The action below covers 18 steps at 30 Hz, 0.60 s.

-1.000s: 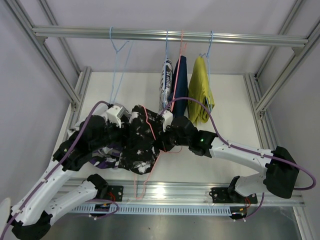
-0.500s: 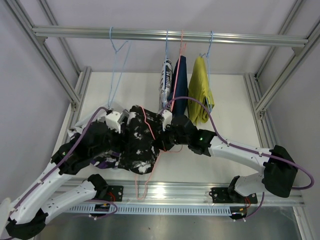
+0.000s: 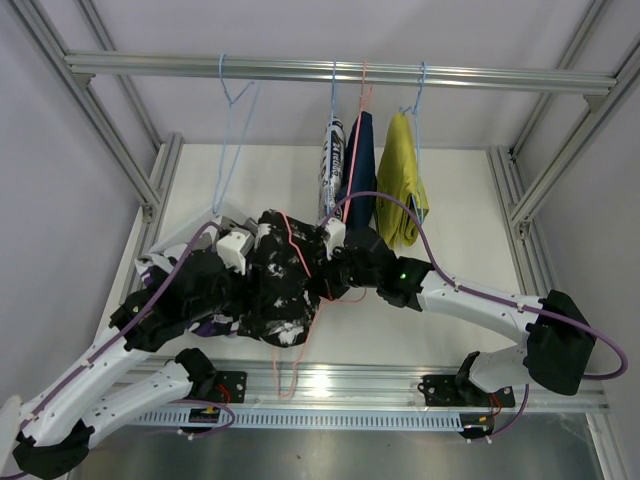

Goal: Remove the trousers from the hanger

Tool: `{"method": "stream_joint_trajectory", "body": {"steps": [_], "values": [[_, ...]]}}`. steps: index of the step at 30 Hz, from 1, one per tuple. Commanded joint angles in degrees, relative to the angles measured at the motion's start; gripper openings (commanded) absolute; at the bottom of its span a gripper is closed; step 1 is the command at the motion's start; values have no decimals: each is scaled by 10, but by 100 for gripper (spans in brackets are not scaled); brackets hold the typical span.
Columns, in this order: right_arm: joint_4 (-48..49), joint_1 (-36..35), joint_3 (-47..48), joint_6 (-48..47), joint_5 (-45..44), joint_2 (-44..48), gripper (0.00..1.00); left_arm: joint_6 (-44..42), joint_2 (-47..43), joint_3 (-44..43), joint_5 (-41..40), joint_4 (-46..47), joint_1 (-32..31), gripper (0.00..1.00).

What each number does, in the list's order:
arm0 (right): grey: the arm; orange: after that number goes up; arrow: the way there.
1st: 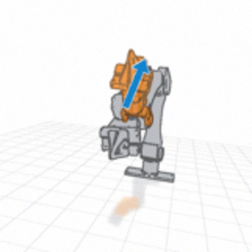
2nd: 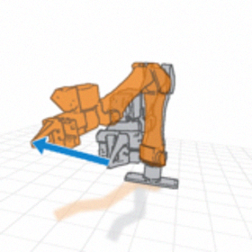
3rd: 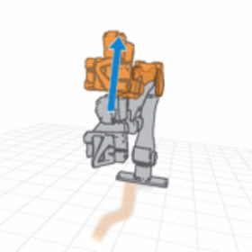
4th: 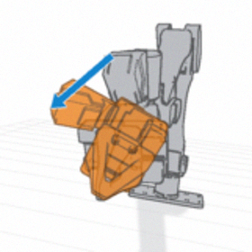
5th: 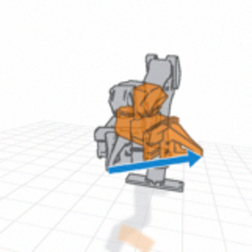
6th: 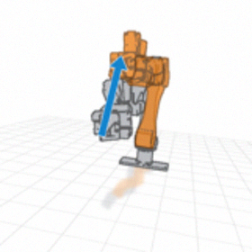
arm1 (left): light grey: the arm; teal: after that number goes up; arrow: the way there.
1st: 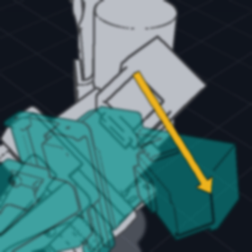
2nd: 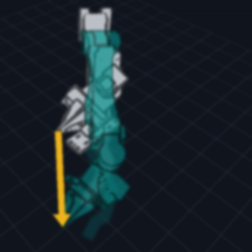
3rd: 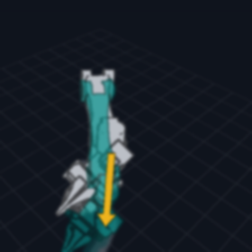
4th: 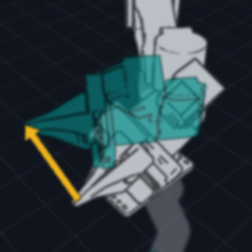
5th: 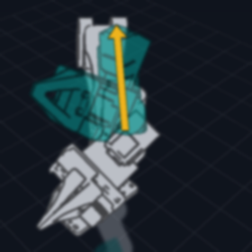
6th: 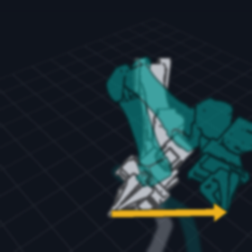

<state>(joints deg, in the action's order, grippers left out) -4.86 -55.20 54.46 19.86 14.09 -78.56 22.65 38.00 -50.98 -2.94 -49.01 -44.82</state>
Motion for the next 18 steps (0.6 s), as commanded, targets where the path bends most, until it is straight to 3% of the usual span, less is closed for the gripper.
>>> {"method": "stream_joint_trajectory", "body": {"steps": [1,3,7,12,13,18], "values": [[64,7,21,3,4,4,0,20,7,11,42,21,-15,66],[66,7,21,3,6,1,0,24,7,11,42,22,-19,59],[71,9,17,4,6,-2,0,27,-1,15,65,31,-22,30],[75,11,12,7,9,1,0,29,-12,19,104,55,-22,15],[74,11,11,6,9,3,0,30,-11,17,101,55,-22,4],[69,13,5,8,2,10,0,29,-18,-9,117,63,-24,1]]}}
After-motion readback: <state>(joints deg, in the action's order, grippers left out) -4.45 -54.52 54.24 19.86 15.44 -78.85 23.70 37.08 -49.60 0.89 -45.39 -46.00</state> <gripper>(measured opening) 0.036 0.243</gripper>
